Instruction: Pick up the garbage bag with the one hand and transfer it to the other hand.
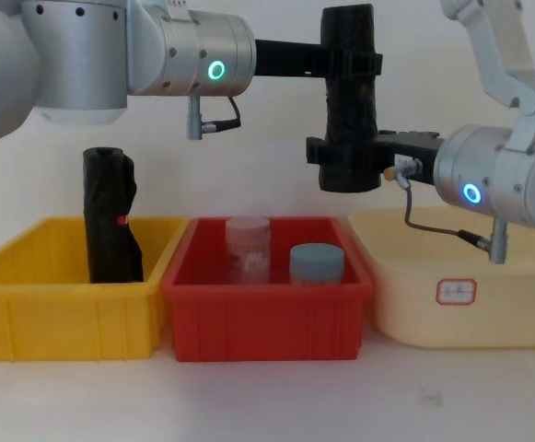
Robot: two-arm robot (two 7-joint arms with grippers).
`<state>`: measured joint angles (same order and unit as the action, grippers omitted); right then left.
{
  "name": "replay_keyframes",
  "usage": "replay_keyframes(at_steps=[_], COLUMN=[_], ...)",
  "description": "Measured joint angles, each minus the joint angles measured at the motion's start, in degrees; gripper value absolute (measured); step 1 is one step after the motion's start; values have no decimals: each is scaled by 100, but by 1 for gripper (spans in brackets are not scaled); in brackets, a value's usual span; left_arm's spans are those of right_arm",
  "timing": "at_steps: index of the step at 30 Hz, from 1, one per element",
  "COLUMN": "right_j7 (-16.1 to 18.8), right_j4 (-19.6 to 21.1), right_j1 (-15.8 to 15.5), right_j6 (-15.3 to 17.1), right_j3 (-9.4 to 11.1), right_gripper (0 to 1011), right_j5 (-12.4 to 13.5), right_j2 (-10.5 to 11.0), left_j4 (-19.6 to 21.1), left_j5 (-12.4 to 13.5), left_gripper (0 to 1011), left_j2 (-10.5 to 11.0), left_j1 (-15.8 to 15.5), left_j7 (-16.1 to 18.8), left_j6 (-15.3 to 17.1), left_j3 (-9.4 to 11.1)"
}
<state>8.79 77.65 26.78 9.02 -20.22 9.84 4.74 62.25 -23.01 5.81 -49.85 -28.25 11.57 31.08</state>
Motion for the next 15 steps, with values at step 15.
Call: replay_keyframes(at_steps=[15], right_j7=[155], right_j4=[-308], right_j1=[132], right_j6=[-87], right_j3=[162], right_gripper=[1000], right_j5=[139], right_j2=[-157], left_j4=[0], left_j5=[0], left_gripper=[443], left_j2=[0], left_j1=[0], left_j7=[1], left_j6=[0], left_j3=[-1])
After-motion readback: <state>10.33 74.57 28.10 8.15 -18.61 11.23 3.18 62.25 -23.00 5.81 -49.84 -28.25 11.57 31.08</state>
